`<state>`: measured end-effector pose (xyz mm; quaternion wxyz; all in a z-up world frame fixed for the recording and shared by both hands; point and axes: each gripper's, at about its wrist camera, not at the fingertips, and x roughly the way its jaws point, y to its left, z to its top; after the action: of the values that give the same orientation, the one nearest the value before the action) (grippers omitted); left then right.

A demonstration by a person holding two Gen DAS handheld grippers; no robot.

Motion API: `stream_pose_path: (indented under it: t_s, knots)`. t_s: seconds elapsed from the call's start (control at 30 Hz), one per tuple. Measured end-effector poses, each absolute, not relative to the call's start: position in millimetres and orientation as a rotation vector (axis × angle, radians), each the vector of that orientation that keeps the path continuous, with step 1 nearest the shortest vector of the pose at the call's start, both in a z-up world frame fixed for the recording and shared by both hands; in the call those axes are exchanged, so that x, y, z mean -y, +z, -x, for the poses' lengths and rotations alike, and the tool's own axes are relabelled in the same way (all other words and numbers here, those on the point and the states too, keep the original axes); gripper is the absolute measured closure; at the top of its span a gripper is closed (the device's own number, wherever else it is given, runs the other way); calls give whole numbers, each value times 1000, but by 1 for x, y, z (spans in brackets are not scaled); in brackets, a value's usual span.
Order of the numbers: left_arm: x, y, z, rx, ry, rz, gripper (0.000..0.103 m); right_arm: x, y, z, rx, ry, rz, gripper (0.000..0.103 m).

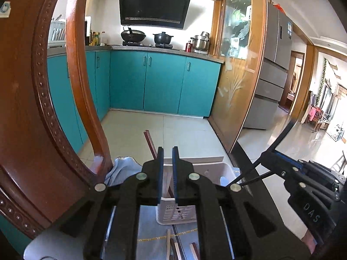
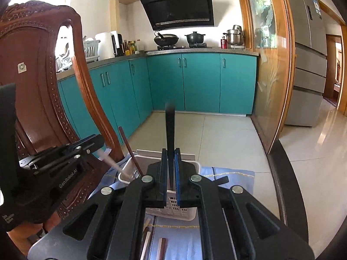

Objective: Organize utensils
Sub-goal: 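Carry both chopsticks over the white basket and lower them inside, then open both grippers and pull them back toward the remaining chopsticks, then grasp a light wooden chopstick with the left gripper while the right grasps a dark red chopstick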

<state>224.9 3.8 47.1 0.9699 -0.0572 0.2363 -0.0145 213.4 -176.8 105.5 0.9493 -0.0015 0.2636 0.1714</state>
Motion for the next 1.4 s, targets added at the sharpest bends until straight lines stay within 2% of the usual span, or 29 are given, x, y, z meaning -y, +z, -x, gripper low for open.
stream_pose_path:
  t_s: [0.13, 0.33, 0.43, 0.6, 0.73, 0.9, 1.4]
  knots:
    - [-5, 50, -207, -455, -30, 98, 89, 185, 114, -198, -491, 347, -4, 83]
    - [-10, 39, -170, -457, -39, 87, 85, 214, 123, -133, -378, 407, -40, 76]
    - [-15, 5, -156, -557, -51, 97, 84, 216, 89, -115, -476, 460, -21, 67]
    - [-21, -81, -151, -801, -92, 170, 84, 202, -25, -130, -878, 391, 75, 67]
    - [-13, -129, -146, -945, -98, 144, 84, 199, -76, -136, -1057, 393, 15, 67]
    - [-6, -157, -135, -1023, -119, 118, 84, 190, -94, -134, -1106, 394, 25, 67]
    - [-6, -156, -127, -1025, -74, 81, 84, 173, -98, -134, -1109, 366, 106, 67]
